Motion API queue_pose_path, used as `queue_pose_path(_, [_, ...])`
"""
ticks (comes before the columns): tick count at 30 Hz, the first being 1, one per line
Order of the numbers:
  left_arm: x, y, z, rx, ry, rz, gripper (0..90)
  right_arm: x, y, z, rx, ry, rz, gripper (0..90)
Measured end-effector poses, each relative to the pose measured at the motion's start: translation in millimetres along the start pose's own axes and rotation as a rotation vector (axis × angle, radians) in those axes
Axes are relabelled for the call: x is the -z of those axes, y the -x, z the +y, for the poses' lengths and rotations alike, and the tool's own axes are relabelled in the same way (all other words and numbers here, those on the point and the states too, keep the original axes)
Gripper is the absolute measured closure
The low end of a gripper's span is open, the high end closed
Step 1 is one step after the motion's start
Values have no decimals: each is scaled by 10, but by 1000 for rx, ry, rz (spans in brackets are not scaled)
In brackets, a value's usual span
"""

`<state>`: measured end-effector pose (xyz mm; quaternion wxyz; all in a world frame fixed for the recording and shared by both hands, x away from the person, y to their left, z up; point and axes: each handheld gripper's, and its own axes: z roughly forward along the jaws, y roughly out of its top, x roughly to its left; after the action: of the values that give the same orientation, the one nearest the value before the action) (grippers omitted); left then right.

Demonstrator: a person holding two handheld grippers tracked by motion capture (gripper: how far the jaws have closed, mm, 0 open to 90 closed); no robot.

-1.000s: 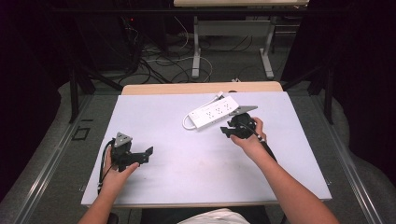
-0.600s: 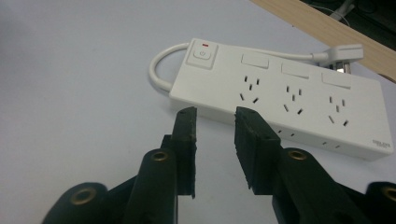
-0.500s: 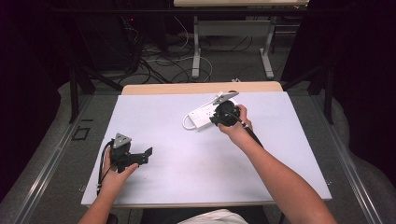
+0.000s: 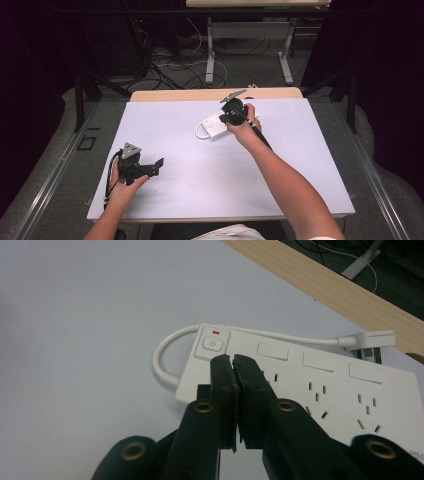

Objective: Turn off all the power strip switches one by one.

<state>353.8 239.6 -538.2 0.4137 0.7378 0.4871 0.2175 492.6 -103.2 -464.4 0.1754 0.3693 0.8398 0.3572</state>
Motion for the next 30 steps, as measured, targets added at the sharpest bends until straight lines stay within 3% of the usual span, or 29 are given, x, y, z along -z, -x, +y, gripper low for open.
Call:
queue_pose_path(5, [16, -9, -8, -3, -4, 1, 6, -70, 6, 51, -2, -3, -32, 900])
queue_pose_path(6, [16, -11, -9, 0, -3, 1, 7, -87, 17, 79, -20, -47, -15, 900])
queue_pose_path(8, [16, -14, -11, 5, -1, 0, 7, -169, 26, 83, -12, -18, -19, 900])
queue_pose_path(10, [23, -19, -11, 2, -1, -1, 7, -194, 29, 90, -8, -29, -30, 900])
queue_pose_path(12, [27, -24, -17, -1, -5, 0, 7, -267, 31, 99, -24, -26, -11, 900])
queue_pose_path(14, [31, -26, -23, 2, -5, 1, 7, -317, 21, 120, -30, -45, -18, 900])
queue_pose_path(15, [32, -26, -28, 4, 0, 2, 8, -326, 19, 141, -28, -79, -12, 900])
queue_pose_path(16, [34, -27, -31, 2, 1, 4, 8, -368, 5, 144, -41, -59, -12, 900])
queue_pose_path(20, [51, -31, -46, 6, -1, 8, 8, -492, -32, 204, -30, -91, -8, 900])
queue_pose_path(21, [60, -34, -49, 3, -4, 10, 8, -527, -42, 209, -42, -77, -8, 900])
queue_pose_path(25, [88, -39, -69, 8, -5, 14, 9, -582, -46, 246, -29, -115, -10, 900])
queue_pose_path(28, [107, -48, -78, 11, -1, 17, 9, -686, -53, 255, -67, -100, -8, 900])
queue_pose_path(30, [118, -51, -82, 15, -3, 17, 9, -703, -44, 257, -64, -112, -17, 900])
